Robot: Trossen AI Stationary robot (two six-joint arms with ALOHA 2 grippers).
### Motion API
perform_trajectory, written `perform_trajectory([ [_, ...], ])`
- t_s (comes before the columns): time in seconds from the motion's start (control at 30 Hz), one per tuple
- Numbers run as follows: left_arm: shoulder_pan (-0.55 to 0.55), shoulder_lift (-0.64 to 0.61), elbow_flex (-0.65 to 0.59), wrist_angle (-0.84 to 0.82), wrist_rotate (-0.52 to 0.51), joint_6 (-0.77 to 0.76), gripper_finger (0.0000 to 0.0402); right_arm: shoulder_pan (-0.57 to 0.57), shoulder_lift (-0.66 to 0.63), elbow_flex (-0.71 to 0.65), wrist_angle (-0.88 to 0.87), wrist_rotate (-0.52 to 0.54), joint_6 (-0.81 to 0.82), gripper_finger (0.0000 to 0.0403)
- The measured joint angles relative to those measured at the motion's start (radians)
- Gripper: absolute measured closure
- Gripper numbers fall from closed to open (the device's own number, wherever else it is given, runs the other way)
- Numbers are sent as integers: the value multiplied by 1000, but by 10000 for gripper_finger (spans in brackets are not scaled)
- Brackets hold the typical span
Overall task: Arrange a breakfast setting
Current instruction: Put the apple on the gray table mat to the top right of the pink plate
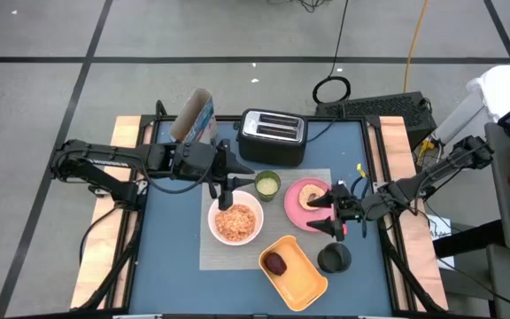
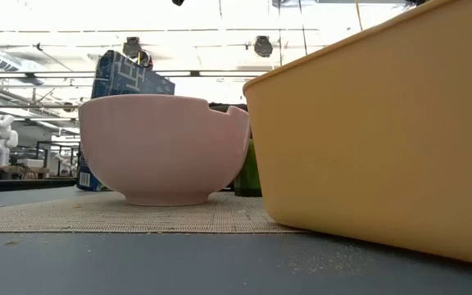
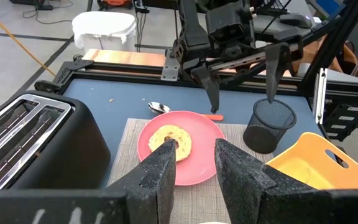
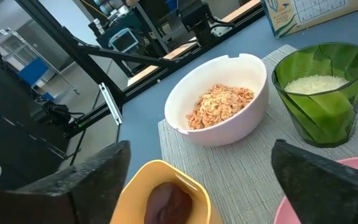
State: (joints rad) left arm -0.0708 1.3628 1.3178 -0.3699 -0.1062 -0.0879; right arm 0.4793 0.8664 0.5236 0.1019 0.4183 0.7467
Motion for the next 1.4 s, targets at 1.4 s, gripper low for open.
perform_trajectory([
  [1.4,0,0,0,0,0,-26,284,8,316,196,339,-162,-279,7],
])
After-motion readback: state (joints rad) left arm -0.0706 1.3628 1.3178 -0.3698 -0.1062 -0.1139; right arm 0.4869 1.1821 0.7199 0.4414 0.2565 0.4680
